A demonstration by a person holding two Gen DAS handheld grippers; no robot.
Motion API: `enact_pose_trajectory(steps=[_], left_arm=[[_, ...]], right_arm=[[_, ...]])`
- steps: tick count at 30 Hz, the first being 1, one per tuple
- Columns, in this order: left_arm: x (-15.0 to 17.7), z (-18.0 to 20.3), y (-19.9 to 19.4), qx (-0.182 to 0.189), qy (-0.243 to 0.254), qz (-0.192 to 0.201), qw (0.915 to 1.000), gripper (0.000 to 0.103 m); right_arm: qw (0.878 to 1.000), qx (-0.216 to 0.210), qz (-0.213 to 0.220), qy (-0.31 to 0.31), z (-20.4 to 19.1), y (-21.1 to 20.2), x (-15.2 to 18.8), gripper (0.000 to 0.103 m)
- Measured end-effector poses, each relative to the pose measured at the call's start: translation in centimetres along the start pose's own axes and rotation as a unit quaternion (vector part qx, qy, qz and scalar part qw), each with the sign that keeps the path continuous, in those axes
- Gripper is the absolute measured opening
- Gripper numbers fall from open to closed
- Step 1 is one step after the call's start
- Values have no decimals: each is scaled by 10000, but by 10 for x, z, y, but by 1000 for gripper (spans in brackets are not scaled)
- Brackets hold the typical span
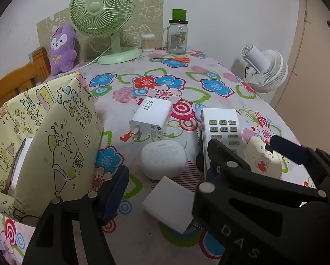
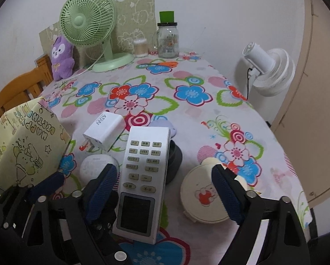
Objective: Organize rigid objects
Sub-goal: 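Grasp the white remote with the right gripper while the left gripper grasps the white square block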
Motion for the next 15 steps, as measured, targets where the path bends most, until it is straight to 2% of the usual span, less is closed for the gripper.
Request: enact_pose_trajectory(steps=[9,10,15], left_arm=[[3,-7,5,-143,-122,-8,9998,74],[4,-9,8,-137,-158,-91,9997,72],[8,-10,12,33,-300,-222,9993,71]], right_arm=[[9997,-197,-166,-16,-8,11,3,74],[9995,-188,-233,-47,-10,13,3,69],[9990,-323,-295,-52,-13,17,5,63]])
Point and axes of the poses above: each gripper's, at about its wrist camera, not at the fingertips, and y roughly the way its jaws point, z to its right, x to its underside, the point moved 4 cm from there along y, roughly the way its jaws point, and after that the axes turned 5 degrees about -y, right-handed, at the moved point
